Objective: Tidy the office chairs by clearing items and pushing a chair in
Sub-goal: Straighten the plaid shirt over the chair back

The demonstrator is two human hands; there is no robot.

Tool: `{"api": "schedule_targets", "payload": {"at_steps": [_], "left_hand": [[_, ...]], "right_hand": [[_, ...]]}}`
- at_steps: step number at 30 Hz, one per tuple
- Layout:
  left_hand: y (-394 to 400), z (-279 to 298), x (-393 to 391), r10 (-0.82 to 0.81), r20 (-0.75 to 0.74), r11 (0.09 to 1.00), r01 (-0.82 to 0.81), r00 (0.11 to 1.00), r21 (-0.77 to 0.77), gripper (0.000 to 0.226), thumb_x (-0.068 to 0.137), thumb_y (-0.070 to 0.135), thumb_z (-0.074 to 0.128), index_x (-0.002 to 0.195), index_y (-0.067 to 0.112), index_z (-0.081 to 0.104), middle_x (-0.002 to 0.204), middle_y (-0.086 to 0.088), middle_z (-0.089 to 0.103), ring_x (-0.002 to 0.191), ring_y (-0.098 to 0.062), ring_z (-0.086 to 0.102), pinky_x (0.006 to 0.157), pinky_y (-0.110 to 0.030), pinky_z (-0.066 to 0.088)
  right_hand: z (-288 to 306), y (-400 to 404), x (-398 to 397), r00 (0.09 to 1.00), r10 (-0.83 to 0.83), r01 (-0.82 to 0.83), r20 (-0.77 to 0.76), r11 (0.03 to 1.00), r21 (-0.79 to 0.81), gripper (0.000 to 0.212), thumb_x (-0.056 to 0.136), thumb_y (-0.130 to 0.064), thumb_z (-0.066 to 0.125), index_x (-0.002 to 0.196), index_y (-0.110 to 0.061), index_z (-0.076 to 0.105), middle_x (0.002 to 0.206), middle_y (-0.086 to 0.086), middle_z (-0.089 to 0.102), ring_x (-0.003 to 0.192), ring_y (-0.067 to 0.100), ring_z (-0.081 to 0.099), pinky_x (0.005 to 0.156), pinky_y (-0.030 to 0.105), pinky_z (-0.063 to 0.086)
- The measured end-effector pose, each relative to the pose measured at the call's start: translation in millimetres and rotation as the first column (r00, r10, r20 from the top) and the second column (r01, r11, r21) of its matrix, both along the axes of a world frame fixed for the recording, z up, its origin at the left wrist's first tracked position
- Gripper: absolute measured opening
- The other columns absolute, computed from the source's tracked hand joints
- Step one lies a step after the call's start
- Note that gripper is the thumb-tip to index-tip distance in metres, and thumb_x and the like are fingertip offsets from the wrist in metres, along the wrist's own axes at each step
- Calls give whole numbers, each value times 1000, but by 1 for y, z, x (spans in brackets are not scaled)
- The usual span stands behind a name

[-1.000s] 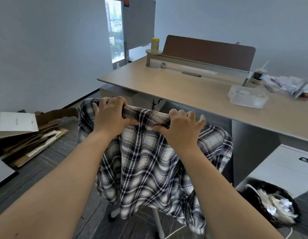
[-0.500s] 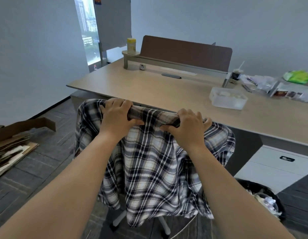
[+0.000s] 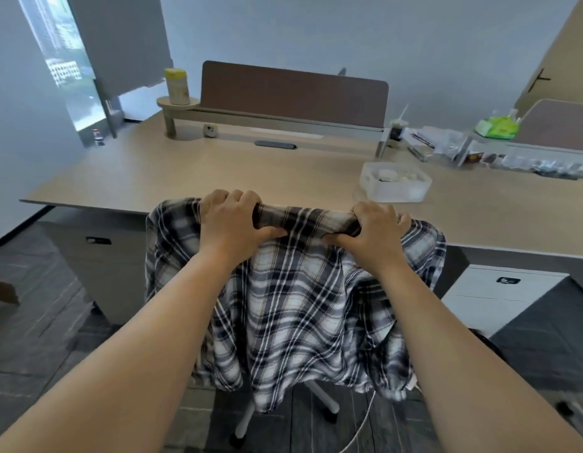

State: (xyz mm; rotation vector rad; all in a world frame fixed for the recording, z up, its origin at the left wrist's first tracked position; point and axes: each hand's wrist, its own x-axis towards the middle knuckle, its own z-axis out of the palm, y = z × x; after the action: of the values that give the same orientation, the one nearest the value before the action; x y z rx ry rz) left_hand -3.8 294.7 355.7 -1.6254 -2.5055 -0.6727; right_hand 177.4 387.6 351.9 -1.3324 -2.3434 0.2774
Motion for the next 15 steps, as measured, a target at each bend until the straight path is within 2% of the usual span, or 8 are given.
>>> {"api": "schedule_targets", "payload": {"at_steps": [2,5,7,10,12,15], "left_hand": [[15,-3,-4,-5,15,1000,5,1000,16,64,72,59,58,113,11,51,119,-10,56,119,-31,37,101,-43,27],[37,-5,-9,-23,47,999,21,999,48,65,71,56,61,112,7,51,116,-13,55,115,-32,39,97,-41,31],[52,-4,-11,-26,60,999,23,998,46,65,71,55,62,112,6,50,114,-13,54,112,-32,40,95,-41,33],[72,-3,-16,-13,60,999,11,998,39,64,70,54,63,110,6,51,113,-14,54,111,-32,41,96,-43,33],[84,-2,-20,11,49,999,-13,999,36,63,70,54,63,109,6,51,112,-14,54,111,-32,40,98,-44,31],[100,-1,-24,31,41,999,-33,999,31,62,70,53,63,109,6,52,113,-14,54,112,-31,40,101,-45,28]], "right_hand": [[1,15,-3,1000,1,-1,3,1000,8,43,76,-51,64,82,-14,42,88,-2,39,109,26,43,107,52,20],[1,36,-7,1000,3,-3,22,1000,15,53,76,-51,64,106,-9,54,92,-3,40,117,26,40,107,52,20],[1,52,-10,1000,8,-8,5,1000,16,50,76,-51,64,100,-8,53,88,-4,41,115,25,41,107,51,20],[1,74,-16,1000,9,-9,-5,1000,5,44,76,-50,64,81,-14,41,77,-5,38,106,24,43,104,48,21],[-1,86,-22,1000,22,-22,-15,1000,7,44,76,-50,64,78,-16,36,81,-4,39,108,26,44,106,51,21],[-1,104,-28,1000,25,-25,-17,1000,7,44,76,-50,63,77,-16,36,74,-7,36,92,21,37,105,50,21]]}}
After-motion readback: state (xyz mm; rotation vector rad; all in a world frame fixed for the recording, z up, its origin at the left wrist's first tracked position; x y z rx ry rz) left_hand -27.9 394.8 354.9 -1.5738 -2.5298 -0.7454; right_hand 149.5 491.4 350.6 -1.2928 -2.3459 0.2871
